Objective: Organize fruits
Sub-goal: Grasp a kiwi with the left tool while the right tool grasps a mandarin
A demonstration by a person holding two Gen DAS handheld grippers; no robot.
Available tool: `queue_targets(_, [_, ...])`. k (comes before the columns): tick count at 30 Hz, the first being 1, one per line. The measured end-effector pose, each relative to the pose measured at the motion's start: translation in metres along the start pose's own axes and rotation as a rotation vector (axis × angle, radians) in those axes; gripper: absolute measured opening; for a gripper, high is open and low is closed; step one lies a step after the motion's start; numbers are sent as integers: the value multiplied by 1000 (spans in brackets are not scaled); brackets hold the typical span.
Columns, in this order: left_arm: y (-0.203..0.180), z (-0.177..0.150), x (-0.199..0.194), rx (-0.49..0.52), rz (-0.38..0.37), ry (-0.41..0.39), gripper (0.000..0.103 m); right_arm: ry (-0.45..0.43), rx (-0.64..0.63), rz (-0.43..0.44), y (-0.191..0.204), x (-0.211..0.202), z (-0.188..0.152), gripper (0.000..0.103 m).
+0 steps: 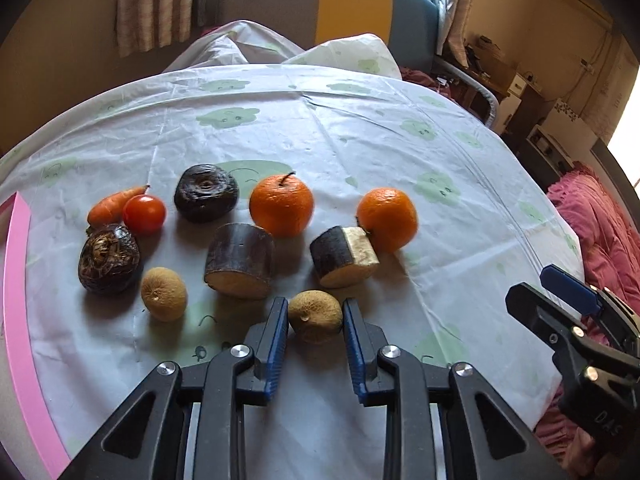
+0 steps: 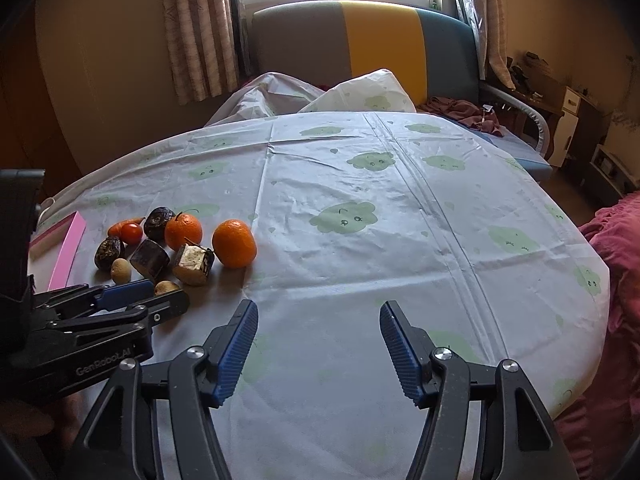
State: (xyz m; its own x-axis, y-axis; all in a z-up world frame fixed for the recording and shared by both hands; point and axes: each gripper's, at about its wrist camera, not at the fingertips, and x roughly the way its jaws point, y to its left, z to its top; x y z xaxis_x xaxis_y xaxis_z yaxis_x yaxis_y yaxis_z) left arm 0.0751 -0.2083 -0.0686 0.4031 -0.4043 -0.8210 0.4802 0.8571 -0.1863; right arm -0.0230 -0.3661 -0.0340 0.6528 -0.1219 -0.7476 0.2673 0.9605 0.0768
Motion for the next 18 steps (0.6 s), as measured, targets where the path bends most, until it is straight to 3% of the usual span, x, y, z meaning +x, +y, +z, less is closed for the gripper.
queue_targets(2, [3, -5, -7, 5, -13, -14, 27, 6, 23, 33, -2, 4, 3, 63])
queue_targets(6, [15, -18, -18, -8, 14, -24, 27, 24, 89, 140, -4, 17, 16, 49])
queue_targets(8, [22, -26, -22, -16, 48, -24, 27, 39, 119, 209, -1, 26, 26, 49])
queue_targets(11, [30, -35, -27, -22, 39, -49, 27, 48, 146, 260, 9, 40, 41, 49])
queue_targets(15, [34, -35, -25, -36, 19, -53, 27, 89, 170, 292, 26, 65, 56, 49])
queue_targets(18, [35, -36, -26, -33, 8, -58, 27, 166, 187, 284, 32, 90, 58, 45])
